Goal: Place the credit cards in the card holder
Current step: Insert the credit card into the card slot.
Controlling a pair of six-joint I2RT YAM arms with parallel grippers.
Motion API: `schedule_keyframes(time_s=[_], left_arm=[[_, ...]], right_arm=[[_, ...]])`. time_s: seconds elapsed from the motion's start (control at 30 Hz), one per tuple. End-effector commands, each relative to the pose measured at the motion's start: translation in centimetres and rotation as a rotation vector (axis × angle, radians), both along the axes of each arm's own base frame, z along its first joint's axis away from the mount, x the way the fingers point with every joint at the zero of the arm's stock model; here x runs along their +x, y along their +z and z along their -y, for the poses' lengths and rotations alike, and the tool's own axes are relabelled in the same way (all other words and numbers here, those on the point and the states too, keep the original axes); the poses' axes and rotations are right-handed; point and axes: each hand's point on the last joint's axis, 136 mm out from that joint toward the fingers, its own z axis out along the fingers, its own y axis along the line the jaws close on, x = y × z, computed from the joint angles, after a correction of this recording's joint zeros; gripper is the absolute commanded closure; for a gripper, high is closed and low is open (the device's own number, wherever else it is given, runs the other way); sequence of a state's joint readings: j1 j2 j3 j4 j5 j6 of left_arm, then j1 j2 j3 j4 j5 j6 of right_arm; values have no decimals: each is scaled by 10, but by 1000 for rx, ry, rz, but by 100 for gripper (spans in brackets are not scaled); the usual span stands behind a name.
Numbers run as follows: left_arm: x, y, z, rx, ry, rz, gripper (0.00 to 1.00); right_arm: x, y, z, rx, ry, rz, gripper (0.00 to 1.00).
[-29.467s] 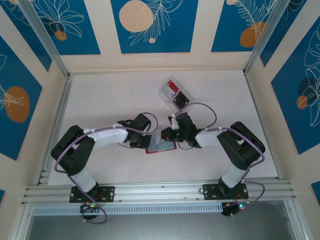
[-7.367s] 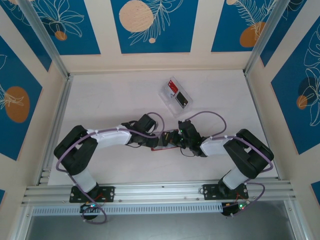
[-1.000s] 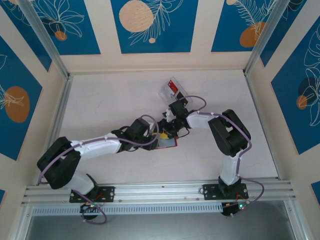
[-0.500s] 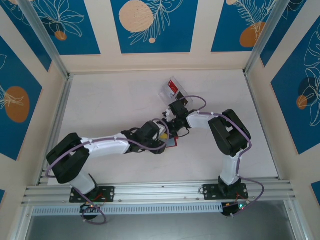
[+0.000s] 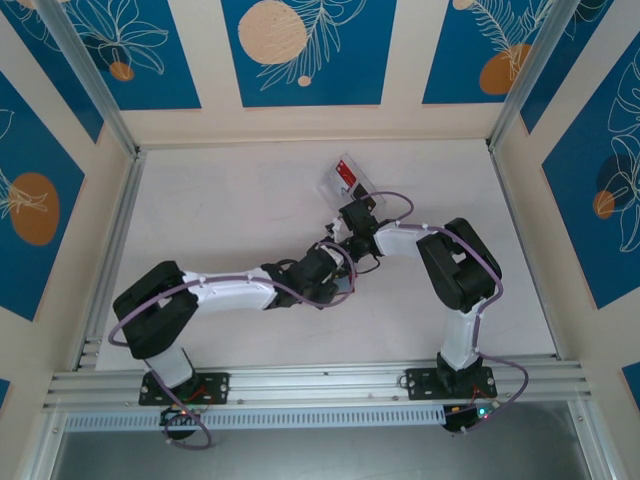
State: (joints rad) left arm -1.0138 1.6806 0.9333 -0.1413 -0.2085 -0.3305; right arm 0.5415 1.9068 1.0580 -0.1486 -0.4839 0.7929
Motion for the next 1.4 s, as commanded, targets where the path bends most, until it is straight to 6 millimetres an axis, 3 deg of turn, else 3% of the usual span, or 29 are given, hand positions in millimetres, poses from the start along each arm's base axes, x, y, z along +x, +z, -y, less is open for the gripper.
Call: schedule_keyframes(time_s=[0.0,0.3,0.67,1.1,1.37], left_arm=[[-9,-15,-12,132,-26,16,58],[-20,-3,-14,31,-35,84,54],[-12,-13,-12,101,-34,115,55],[-13,-20,-19,128,-15,114,79],[-14,-25,-20,143,-2,95,100]], right_arm=[[-16,-24,13,-58,-12,-101,44],[-16,-26,13,-48,-6,-113,44],[-16,-22,13,-42,-5,-107,43],[-9,-5,11,-34,8,-74,42],[3,25,8,-24,47,14,39]])
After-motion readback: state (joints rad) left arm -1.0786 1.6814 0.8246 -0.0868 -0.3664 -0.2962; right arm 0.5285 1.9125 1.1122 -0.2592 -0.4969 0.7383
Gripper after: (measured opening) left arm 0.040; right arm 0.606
